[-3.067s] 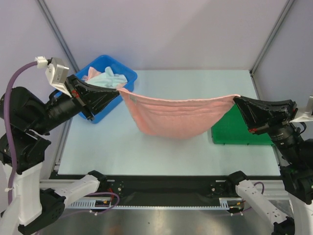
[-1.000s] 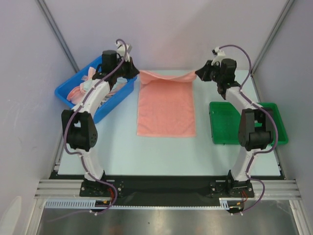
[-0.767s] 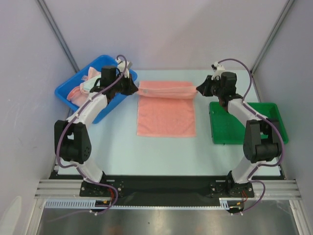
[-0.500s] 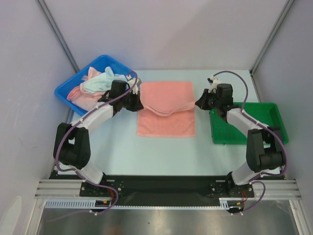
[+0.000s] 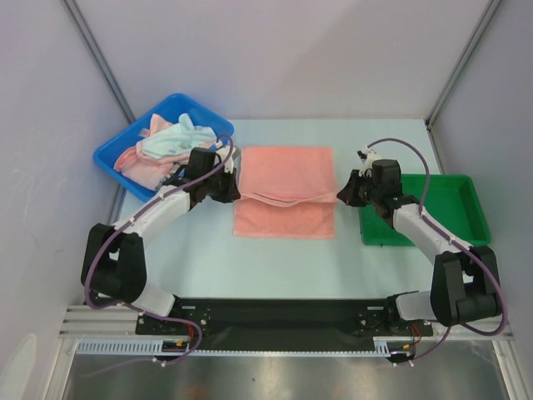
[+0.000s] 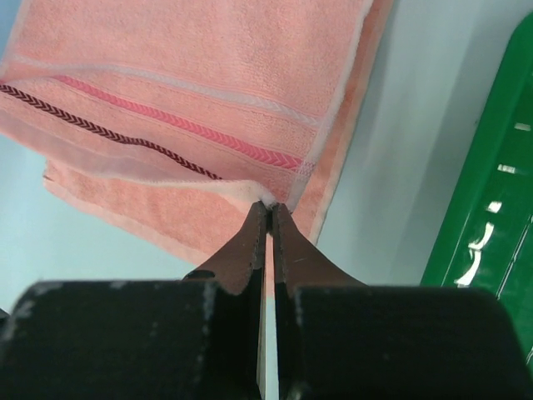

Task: Fold and stack the towels
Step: Fold the towel

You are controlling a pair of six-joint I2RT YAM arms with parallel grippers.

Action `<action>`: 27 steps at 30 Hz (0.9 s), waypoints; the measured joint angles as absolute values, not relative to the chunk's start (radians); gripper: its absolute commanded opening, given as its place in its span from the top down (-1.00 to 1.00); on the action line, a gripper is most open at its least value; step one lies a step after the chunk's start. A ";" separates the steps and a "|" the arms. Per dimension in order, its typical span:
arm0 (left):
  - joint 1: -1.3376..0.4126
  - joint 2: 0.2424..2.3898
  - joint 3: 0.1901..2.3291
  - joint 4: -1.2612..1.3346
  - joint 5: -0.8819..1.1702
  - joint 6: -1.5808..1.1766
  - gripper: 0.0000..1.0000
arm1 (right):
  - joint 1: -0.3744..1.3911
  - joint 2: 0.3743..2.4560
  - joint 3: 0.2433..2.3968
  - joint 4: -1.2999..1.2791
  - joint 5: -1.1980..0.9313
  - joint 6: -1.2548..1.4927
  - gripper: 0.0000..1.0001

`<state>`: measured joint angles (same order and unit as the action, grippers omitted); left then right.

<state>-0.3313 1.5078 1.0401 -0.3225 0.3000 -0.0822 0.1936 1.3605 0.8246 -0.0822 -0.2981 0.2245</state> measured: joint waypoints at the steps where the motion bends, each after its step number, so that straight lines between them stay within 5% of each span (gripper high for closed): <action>1: -0.331 1.503 1.031 -0.324 0.299 -0.086 0.99 | 0.194 1.346 0.806 -0.089 -0.293 0.231 1.00; 24: -0.412 1.491 0.956 -0.452 0.156 -0.149 0.99 | 0.283 1.302 0.638 -0.089 -0.221 0.306 0.88; 27: -0.413 1.491 0.956 -0.472 0.140 -0.157 0.70 | 0.294 1.302 0.638 -0.109 -0.204 0.316 0.68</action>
